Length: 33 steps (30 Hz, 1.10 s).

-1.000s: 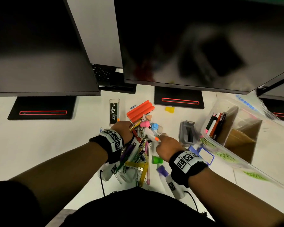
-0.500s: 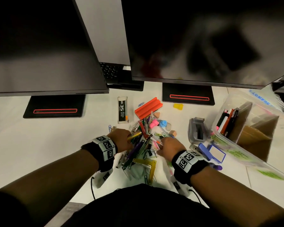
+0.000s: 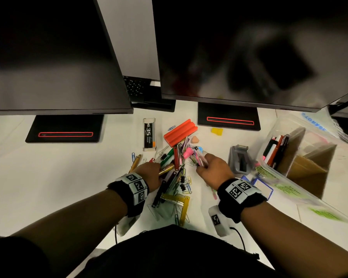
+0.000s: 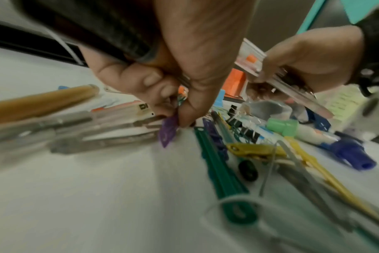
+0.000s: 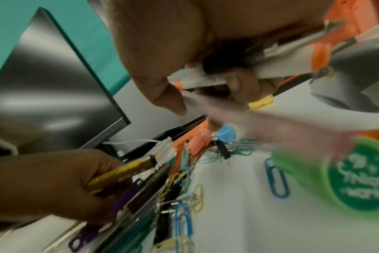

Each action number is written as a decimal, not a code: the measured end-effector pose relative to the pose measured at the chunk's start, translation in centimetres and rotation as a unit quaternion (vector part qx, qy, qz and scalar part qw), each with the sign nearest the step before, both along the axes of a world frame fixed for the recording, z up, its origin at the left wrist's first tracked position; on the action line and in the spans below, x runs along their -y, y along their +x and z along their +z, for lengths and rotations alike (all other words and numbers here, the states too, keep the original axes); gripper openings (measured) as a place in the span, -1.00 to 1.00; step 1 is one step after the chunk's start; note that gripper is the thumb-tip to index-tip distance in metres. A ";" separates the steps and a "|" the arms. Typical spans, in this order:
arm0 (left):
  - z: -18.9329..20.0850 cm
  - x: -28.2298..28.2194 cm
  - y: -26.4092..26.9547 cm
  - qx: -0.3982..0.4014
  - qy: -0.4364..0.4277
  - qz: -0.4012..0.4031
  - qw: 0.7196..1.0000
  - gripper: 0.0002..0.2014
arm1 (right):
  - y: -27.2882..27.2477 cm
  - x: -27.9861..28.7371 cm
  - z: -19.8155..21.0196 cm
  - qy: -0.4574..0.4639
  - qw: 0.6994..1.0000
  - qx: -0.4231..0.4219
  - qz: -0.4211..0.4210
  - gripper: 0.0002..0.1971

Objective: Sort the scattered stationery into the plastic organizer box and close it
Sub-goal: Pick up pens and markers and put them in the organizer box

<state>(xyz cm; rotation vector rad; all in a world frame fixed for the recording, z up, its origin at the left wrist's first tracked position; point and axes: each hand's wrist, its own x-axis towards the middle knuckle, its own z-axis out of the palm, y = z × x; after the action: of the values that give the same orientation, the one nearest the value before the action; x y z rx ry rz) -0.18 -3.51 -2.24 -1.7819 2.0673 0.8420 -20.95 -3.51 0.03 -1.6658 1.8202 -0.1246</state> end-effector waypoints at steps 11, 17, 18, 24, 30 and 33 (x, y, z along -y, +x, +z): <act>1.0 1.4 3.8 -0.045 -0.033 0.139 0.989 -0.78 | 5.8 -0.5 -1.2 0.023 0.914 -0.095 0.395 -0.72; 0.2 0.1 3.6 -0.023 -0.002 0.087 0.996 -0.74 | 5.5 -0.7 -1.5 0.033 0.890 -0.173 0.421 -0.72; 0.2 0.0 3.4 -0.028 -0.011 0.089 0.996 -0.74 | 5.2 -0.6 -1.5 0.033 0.891 -0.179 0.416 -0.70; 0.5 0.7 2.2 0.005 -0.033 0.093 0.995 -0.69 | 3.4 -0.2 -1.6 0.043 0.899 -0.189 0.394 -0.57; 0.4 0.8 2.6 0.041 0.013 0.081 0.996 -0.70 | 3.8 1.1 -0.7 -0.011 0.936 -0.140 0.324 -0.65; 0.3 0.6 3.0 0.047 0.030 0.076 0.996 -0.65 | 4.7 2.0 -0.5 -0.026 0.935 -0.140 0.325 -0.70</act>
<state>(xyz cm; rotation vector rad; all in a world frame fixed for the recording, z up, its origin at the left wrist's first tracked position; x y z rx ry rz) 2.84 -4.07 -1.97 -1.9276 1.8467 0.8334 -16.23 -5.49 -0.43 -2.3266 1.3577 0.3704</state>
